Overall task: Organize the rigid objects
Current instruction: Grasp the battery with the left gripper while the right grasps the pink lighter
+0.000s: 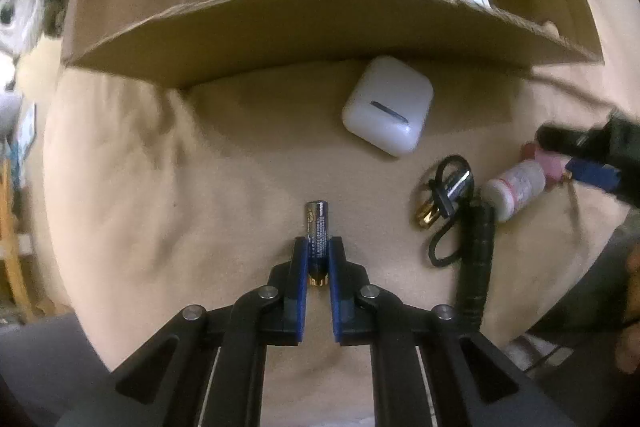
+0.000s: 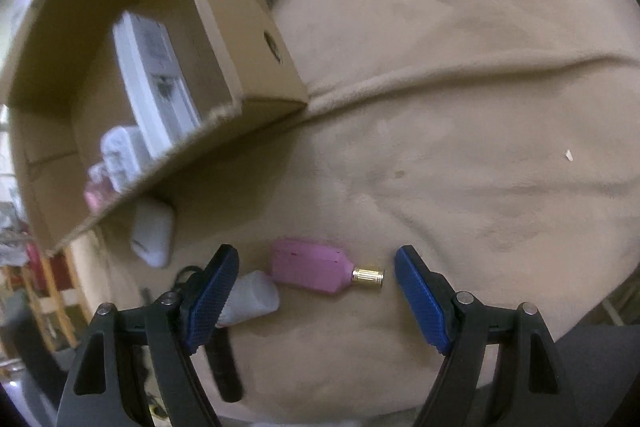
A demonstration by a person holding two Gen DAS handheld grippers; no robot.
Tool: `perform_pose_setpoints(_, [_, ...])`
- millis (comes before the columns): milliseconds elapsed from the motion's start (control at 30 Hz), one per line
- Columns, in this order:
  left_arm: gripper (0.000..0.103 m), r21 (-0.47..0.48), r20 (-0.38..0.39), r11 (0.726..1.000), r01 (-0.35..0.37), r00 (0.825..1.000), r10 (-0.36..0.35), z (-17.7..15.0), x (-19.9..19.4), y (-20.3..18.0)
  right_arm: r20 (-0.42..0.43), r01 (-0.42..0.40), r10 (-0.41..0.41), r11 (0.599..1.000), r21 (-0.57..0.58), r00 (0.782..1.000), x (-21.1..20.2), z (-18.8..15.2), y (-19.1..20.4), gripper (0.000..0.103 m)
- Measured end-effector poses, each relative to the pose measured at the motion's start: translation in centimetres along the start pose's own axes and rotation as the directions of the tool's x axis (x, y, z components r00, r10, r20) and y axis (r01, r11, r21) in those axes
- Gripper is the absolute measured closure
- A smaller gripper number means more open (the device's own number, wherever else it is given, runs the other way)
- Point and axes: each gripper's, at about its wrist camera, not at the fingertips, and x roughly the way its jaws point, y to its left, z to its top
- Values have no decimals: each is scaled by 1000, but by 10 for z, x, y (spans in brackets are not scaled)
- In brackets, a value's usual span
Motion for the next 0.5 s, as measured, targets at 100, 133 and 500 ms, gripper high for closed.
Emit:
perform_pose_setpoints(100, [94, -30, -2, 1000, 2, 1000, -2, 3, 1, 9, -8, 55, -55, 998, -44, 998, 10, -3, 11, 17])
perform_pose_setpoints(133, [94, -37, -1, 999, 1, 1000, -1, 3, 1, 12, -6, 76, -76, 995, -63, 997, 12, -4, 15, 17])
perform_pose_setpoints(500, [94, -104, 20, 994, -18, 1000, 20, 5, -4, 37, 46, 179, -173, 966, -189, 984, 20, -17, 43, 37])
